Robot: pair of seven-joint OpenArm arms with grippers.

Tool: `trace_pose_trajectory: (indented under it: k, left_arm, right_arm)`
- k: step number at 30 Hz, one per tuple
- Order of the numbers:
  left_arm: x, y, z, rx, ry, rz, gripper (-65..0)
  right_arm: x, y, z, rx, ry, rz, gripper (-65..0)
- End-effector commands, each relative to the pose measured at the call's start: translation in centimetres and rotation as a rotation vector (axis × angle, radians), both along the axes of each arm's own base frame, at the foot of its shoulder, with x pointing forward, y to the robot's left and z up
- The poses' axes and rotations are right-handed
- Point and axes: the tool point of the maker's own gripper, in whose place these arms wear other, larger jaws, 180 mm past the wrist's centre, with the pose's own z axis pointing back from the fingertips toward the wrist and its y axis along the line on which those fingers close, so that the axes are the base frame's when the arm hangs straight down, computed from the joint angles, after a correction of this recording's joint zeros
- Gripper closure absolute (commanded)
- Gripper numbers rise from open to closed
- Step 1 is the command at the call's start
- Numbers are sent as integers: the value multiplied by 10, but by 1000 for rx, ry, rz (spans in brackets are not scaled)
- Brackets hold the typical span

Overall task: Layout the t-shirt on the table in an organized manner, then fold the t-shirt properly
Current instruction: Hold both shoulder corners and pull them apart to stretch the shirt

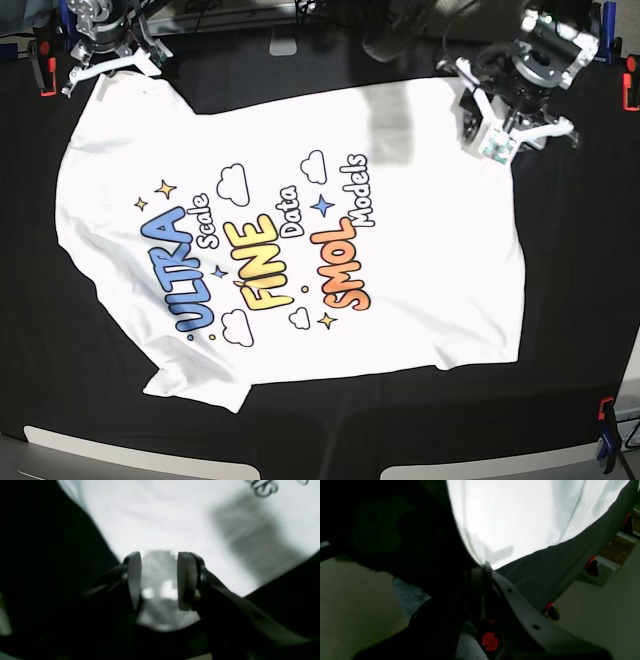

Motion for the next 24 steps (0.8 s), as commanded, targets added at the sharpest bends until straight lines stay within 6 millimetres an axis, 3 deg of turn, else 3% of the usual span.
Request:
trace_pose_trajectory:
  k: [1,3,7,12,18,24]
  left_arm:
    - [5,1,13,20,-45,-24,-222]
    - [-2,4,11,71,-2,-76,-222]
    - [-39,15,-13,136,205,-192,-222]
    - [-76,28,-24,207,263,-291,-234]
    - [-87,16,-19,229,150,-408,-233]
    - [-89,7,-36,276,100,-453,-233]
  right_arm:
    - [1,-2,4,-5,-5,2,0]
    - [1,-2,4,-4,-5,1,0]
    - [1,-2,4,-5,-5,1,0]
    - [1,-2,4,-5,-5,1,0]
    - [1,-2,4,-5,-5,1,0]
    - [0,-5,4,-20,1,-11,0]
